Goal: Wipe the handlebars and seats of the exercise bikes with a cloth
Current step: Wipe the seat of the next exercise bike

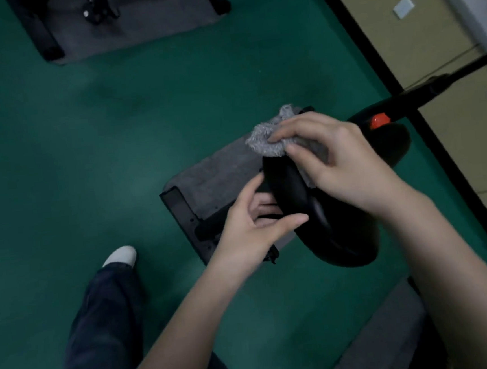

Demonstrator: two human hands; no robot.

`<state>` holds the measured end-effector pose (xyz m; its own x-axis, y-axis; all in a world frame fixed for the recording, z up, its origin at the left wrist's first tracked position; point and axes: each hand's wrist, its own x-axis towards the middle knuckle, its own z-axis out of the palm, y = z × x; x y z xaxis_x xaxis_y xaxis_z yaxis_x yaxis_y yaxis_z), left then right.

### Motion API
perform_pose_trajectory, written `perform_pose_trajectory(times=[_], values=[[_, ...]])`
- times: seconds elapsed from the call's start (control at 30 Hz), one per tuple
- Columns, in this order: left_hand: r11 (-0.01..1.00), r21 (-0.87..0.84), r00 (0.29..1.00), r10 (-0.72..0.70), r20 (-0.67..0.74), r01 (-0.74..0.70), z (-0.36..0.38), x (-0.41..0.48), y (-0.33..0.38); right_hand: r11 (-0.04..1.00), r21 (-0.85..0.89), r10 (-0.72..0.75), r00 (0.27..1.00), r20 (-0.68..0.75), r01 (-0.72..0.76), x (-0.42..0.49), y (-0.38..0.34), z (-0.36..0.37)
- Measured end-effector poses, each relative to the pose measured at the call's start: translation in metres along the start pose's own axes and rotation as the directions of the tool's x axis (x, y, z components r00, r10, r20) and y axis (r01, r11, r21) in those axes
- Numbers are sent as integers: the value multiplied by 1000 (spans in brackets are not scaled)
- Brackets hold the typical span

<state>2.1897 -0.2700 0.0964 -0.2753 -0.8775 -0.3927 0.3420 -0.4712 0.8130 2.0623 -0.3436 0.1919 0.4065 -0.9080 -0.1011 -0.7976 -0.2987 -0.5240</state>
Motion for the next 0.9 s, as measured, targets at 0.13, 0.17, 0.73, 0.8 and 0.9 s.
perform_pose_trajectory(times=[0.13, 0.17, 0.73, 0.8, 0.9], values=[[990, -143, 998, -9, -59, 1, 9, -2, -6, 983, 13, -177, 940, 292, 181, 2, -2, -15], [983, -182, 997, -7, -72, -6, 10, -2, -8, 973, 14, -217, 904, 367, 228, 0, -3, -16], [951, -309, 999, -38, -35, 25, 13, -6, -13, 945, -115, -226, 866, 445, 305, 17, -4, -11], [959, -280, 999, -40, -26, 31, 11, -4, -11, 953, -113, -205, 871, 447, 282, 25, -4, -10], [977, -213, 1000, -23, -11, 20, 9, -1, -9, 976, -135, -110, 921, 374, 172, 46, 0, -4]])
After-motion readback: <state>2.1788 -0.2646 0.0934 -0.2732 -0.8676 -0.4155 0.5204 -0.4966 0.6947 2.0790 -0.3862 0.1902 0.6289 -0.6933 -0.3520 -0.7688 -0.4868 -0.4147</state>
